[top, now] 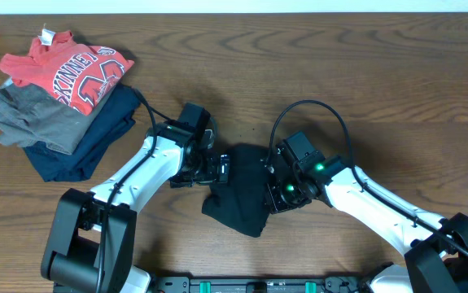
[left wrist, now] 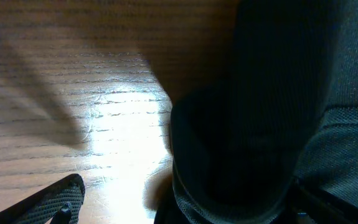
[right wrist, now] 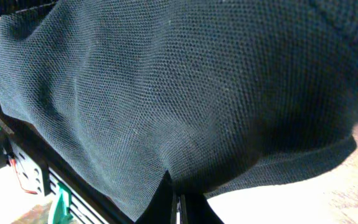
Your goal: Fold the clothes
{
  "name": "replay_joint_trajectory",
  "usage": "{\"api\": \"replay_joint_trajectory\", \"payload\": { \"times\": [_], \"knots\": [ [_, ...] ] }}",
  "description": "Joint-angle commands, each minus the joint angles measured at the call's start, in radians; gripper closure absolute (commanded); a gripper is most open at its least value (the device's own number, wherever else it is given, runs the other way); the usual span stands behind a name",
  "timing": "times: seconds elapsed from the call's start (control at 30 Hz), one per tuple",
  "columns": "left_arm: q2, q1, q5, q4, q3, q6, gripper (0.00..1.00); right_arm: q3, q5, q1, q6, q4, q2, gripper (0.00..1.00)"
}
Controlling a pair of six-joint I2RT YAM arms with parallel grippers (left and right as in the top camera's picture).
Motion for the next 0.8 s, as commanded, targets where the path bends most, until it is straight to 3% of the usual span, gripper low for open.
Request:
{"api": "replay_joint_trajectory", "payload": {
  "times": [0.0,0.17,0.4,0.43,0.53,0.77],
  "knots": [
    [0.008,-0.002,0.002,-0.001,-0.010,-0.009,0.02,-0.005,0.072,0.026,0.002,-0.035,0.002,0.99],
    [0.008,-0.002,0.002,0.004,-0.011,-0.009,0.02,-0.005,0.528,-0.009,0.161,-0.249,0.002,0.99],
    [0.008,-0.002,0.010,0.017,-0.011,-0.015,0.02,-0.005,0.527,-0.049,0.143,-0.217,0.002,0.98],
    [0.008,-0.002,0.023,0.018,-0.011,-0.015,0.02,-0.004,0.528,-0.050,0.134,-0.204,0.002,0.97],
    [0.006,-0.002,0.055,0.027,-0.010,-0.015,0.02,-0.004,0.558,-0.058,0.113,-0.159,0.002,0.68],
    [-0.002,0.005,0.055,0.066,0.029,-0.005,0.02,0.027,0.579,-0.105,0.034,-0.121,-0.007,0.61]
  ]
}}
